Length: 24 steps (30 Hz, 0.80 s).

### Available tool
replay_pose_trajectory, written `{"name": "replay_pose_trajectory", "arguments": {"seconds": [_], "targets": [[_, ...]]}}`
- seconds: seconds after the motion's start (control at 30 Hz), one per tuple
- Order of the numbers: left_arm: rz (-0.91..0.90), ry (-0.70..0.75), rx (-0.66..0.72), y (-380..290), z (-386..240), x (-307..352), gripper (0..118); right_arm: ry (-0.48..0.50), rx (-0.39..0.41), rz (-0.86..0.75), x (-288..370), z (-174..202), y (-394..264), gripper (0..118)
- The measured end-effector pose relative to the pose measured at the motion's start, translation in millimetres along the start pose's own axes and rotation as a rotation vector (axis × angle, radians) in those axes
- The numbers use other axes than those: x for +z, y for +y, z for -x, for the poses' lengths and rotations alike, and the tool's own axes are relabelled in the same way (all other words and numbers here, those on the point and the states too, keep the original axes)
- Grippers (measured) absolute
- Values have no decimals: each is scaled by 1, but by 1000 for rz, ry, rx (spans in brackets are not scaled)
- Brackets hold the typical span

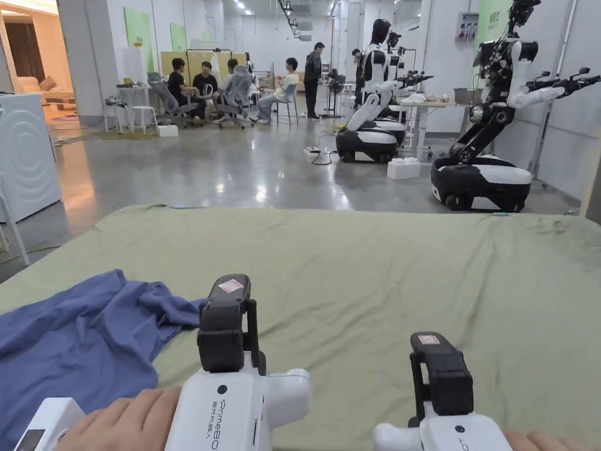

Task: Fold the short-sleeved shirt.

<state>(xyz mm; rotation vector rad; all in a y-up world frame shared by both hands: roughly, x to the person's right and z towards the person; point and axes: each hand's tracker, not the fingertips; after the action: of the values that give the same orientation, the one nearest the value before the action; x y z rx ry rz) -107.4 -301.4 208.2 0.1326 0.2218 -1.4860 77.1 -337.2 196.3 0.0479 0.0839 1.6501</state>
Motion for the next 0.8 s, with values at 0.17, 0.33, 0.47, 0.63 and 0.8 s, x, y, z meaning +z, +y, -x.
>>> {"name": "replay_pose_trajectory", "arguments": {"seconds": [0.17, 0.33, 0.47, 0.63, 0.8], "targets": [[144, -23, 817, -23, 84, -3, 118, -50, -827, -76, -2, -58, -25, 118], [63, -368, 1854, -99, 98, -19, 118, 115, -2234, -217, -1, -80, -99, 118], [120, -146, 1401, -89, 74, -26, 118, 72, -1964, 13, -9, -65, -92, 118], [51, -208, 1271, -69, 63, -16, 118, -19, -1696, -20, -1, -72, -73, 118], [83, -270, 1408, -74, 61, -19, 118, -8, -1715, 1, 0, -78, -69, 118]]}}
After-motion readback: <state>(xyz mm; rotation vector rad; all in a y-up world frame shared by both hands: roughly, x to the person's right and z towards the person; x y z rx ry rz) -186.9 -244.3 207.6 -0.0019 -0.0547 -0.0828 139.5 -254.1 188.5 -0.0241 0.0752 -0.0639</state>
